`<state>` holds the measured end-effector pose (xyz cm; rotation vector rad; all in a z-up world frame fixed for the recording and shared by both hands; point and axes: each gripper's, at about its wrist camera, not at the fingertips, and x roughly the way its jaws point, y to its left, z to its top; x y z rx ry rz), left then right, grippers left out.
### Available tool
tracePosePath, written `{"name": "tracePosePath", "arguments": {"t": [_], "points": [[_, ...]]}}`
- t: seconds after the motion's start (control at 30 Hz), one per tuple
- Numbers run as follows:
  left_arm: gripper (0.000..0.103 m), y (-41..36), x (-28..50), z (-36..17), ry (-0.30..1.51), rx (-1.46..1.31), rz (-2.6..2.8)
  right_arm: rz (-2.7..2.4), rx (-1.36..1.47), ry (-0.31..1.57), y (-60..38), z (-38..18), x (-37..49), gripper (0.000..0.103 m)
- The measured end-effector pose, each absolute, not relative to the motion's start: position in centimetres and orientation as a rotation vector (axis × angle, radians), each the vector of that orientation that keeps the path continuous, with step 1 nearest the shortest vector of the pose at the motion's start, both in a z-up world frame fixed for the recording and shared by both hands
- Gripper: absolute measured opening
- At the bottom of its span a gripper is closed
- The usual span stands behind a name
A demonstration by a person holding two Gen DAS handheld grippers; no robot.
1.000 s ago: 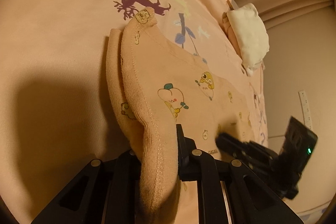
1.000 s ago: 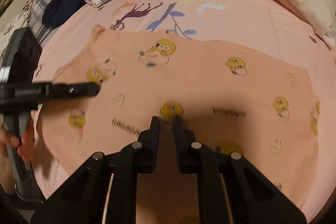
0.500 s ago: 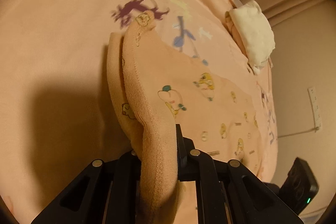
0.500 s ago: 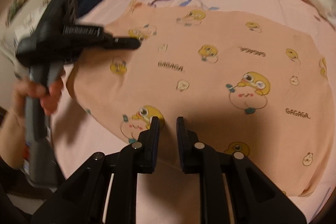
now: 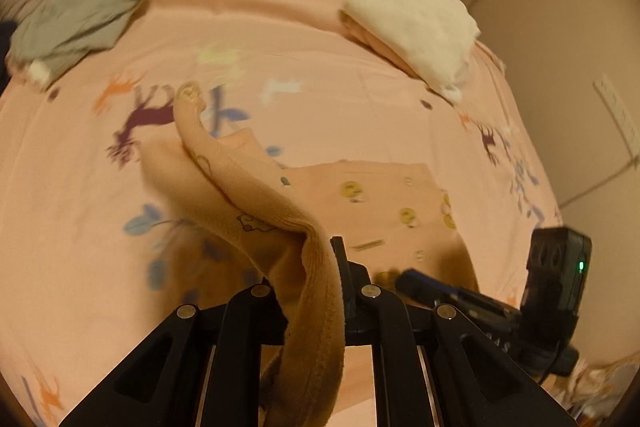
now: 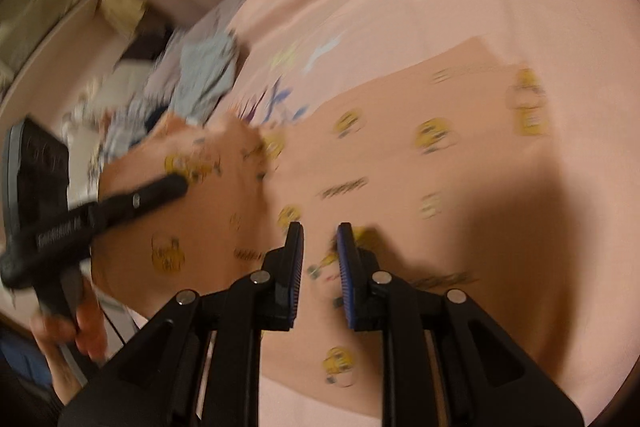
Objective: Fold small clothes
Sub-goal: 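Fold the held side edge over the shirt body with the left gripper, release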
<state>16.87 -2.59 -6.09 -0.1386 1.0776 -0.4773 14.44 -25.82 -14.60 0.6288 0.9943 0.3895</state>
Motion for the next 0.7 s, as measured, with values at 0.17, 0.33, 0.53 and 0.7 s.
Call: {"name": "tracePosePath", "arguments": {"t": [0.17,0.33,0.53,0.7], "points": [[0.010,-8.0,16.8,-8.0,1.153,-0.084,-0.528,0.364,0.811,0.948,-30.1,-14.8,13.6,0.033],[0.024,-11.9,16.3,-10.3,1.247,-0.069,-0.566,0.341,0.942,0.918,-32.9,-15.1,12.4,0.048],[0.044,-13.4,15.8,-9.9,1.261,-0.104,-0.621,0.347,1.020,0.885,-34.8,-14.7,11.6,0.057],[0.044,-12.3,15.3,-8.6,1.230,-0.141,-0.643,0.387,1.035,0.928,-34.2,-15.3,12.3,0.060]]}}
